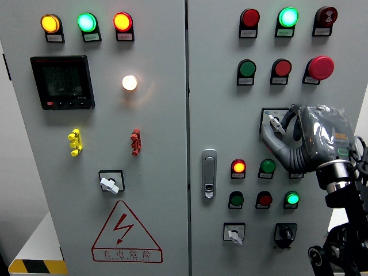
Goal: Rotate and turn off gray switch
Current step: 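Twist the gripped knob with the right hand to the off position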
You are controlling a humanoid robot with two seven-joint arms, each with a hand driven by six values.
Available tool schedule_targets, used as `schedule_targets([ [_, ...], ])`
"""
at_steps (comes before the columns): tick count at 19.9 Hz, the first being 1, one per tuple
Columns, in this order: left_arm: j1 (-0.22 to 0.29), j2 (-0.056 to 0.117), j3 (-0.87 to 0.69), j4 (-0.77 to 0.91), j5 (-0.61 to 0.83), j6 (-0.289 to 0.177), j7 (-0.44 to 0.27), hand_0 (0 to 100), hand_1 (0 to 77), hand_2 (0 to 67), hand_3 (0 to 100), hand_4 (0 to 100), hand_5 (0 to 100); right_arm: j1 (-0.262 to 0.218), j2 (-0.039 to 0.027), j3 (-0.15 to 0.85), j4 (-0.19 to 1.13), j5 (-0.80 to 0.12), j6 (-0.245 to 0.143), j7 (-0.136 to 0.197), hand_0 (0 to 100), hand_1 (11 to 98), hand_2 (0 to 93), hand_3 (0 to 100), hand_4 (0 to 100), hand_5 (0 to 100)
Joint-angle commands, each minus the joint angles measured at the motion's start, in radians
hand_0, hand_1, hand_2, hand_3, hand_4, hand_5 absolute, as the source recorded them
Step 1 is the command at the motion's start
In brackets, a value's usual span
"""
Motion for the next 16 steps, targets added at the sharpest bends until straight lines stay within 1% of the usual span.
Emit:
schedule_targets([
  [1, 0.0, 0.0, 0.0, 0.0, -0.001, 0.0, 0.0, 85, 0.0, 13.4, 19, 8, 11, 0.002, 0.0001, 0.0, 0.0, 0.0, 0.0, -0.001, 36, 25.6, 65.8, 92, 88, 100],
  [2, 0.0, 0.0, 0.0, 0.0, 0.0, 0.0, 0.0, 85, 0.0, 13.4, 19, 8, 11, 0.002, -0.0014, -0.002, 0.0, 0.0, 0.0, -0.001, 36, 26.0, 66.4, 92, 88, 100],
  [4, 0.0, 0.0, 0.0, 0.0, 0.0, 0.0, 0.0, 85, 0.0, 13.4, 19, 8, 11, 0.002, -0.0014, -0.002, 0.0, 0.0, 0.0, -0.011, 36, 26.9, 67.1, 93, 88, 100],
  [5, -0.001, 0.0, 0.0, 0.0, 0.0, 0.0, 0.0, 85, 0.0, 13.4, 19, 8, 11, 0.001, 0.0001, 0.0, 0.0, 0.0, 0.0, -0.014, 38, 27.6, 67.7, 93, 88, 100],
  [6, 0.0, 0.0, 0.0, 0.0, -0.001, 0.0, 0.0, 85, 0.0, 13.4, 19, 8, 11, 0.001, 0.0001, 0.0, 0.0, 0.0, 0.0, -0.014, 40, 27.8, 67.9, 93, 88, 100],
  [7, -0.001, 0.0, 0.0, 0.0, 0.0, 0.0, 0.0, 85, 0.0, 13.4, 19, 8, 11, 0.001, -0.0014, -0.003, 0.0, 0.0, 0.0, -0.015, 43, 28.1, 68.1, 93, 88, 100],
  [8, 0.0, 0.0, 0.0, 0.0, 0.0, 0.0, 0.0, 85, 0.0, 13.4, 19, 8, 11, 0.001, -0.0014, -0.01, 0.0, 0.0, 0.0, -0.015, 46, 28.3, 68.7, 94, 88, 100],
  [9, 0.0, 0.0, 0.0, 0.0, 0.0, 0.0, 0.0, 85, 0.0, 13.4, 19, 8, 11, 0.001, 0.0001, -0.013, 0.0, 0.0, 0.0, -0.017, 47, 28.3, 68.7, 94, 88, 100],
  [13, 0.0, 0.0, 0.0, 0.0, 0.0, 0.0, 0.0, 85, 0.0, 13.4, 19, 8, 11, 0.004, 0.0001, -0.014, 0.0, 0.0, 0.0, -0.021, 51, 29.4, 69.0, 94, 88, 100],
  [14, -0.001, 0.0, 0.0, 0.0, 0.0, 0.0, 0.0, 85, 0.0, 13.4, 19, 8, 11, 0.004, -0.0014, -0.014, 0.0, 0.0, 0.0, -0.023, 53, 29.3, 69.2, 94, 88, 100],
  [15, 0.0, 0.0, 0.0, 0.0, 0.0, 0.0, 0.0, 85, 0.0, 13.4, 19, 8, 11, 0.004, 0.0001, -0.016, 0.0, 0.0, 0.0, -0.021, 54, 29.3, 69.3, 94, 88, 100],
  [16, 0.0, 0.0, 0.0, 0.0, 0.0, 0.0, 0.0, 85, 0.0, 13.4, 19, 8, 11, 0.004, 0.0001, -0.014, 0.0, 0.0, 0.0, -0.021, 56, 29.4, 69.8, 94, 88, 100],
])
